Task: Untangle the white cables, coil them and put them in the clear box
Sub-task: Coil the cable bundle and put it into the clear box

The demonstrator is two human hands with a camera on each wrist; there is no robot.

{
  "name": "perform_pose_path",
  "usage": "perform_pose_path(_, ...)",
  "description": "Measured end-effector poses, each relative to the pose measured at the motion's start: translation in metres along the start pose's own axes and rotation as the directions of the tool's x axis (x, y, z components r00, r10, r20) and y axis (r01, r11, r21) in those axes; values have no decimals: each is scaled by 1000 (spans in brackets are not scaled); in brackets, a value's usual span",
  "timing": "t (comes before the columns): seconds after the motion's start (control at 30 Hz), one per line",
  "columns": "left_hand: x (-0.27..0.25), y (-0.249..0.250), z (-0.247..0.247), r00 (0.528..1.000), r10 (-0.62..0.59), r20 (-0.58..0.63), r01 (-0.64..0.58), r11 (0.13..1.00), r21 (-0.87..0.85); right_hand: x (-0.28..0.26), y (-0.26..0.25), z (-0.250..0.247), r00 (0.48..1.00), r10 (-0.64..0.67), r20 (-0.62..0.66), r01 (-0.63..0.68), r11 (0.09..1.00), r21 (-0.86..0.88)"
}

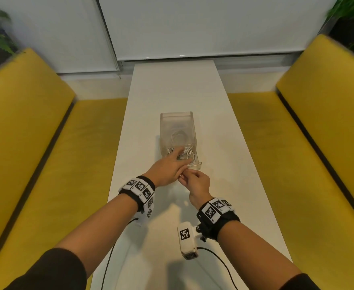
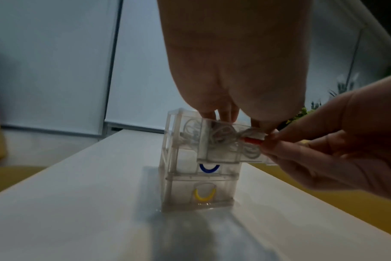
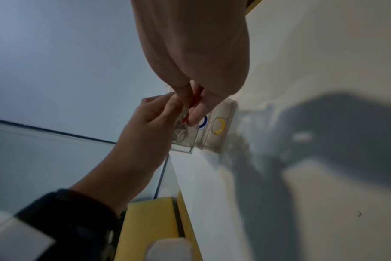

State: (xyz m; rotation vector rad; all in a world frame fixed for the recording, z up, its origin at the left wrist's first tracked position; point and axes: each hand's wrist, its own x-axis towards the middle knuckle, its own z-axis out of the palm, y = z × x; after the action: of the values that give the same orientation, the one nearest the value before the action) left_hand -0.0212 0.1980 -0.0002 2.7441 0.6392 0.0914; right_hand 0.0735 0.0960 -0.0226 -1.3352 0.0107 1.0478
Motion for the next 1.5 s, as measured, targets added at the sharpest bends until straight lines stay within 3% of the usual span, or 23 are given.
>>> perform_pose_path(0.2, 20, -11, -12, 1000, -21, 1, 20, 973, -228, 3, 2, -3, 1000, 3, 16, -3, 999, -38)
perform_pose_path(0.27, 22, -12, -13, 999, -9, -35, 3, 985, -173, 2, 3, -3, 1000, 7, 8, -6, 999, -43)
perform_pose_path(0.4, 25, -6, -9, 992, -5, -125, 21, 991, 129, 0, 2, -3, 1000, 5, 14, -5, 1000, -28)
perform_pose_path(0.53, 33, 5, -1, 962, -204, -179, 208, 978, 8, 2, 2, -5, 1000, -7, 3, 7, 999, -39)
perform_pose_path(0.7, 22, 1, -17, 998, -64, 13, 65, 988, -144, 1, -2, -8, 1000, 5, -6, -5, 1000, -7)
perform_pose_path(0.8, 3, -8, -21, 998, -58, 13, 60, 971, -230, 1, -3, -7, 1000, 22, -11, -22, 1000, 1)
perform_pose_path(0.93, -17, 3, -5, 995, 90, -50, -84, 991, 107, -1, -3, -5, 1000, 20, -15, -20, 1000, 7)
perform_pose_path(1.0, -17, 8, 3, 989, 111, -103, -87, 974, 208, -1, -3, -5, 1000, 15, -13, -15, 1000, 6)
perform_pose_path(1.1, -10, 15, 9, 991, 74, -115, -50, 979, 198, -1, -3, -5, 1000, 6, -19, -6, 1000, -5)
perform_pose_path(1.23, -4, 20, 6, 994, -108, -23, 109, 993, 49, 0, -3, -5, 1000, 8, -24, -8, 1000, -3)
perform_pose_path(1.43, 11, 25, -19, 979, -114, 172, 94, 989, 116, -3, -3, -4, 999, 22, -32, -21, 999, 24)
perform_pose_path(1.5, 6, 22, -25, 995, -80, 64, 73, 992, 107, -4, -5, -3, 999, 27, -25, -26, 999, 43)
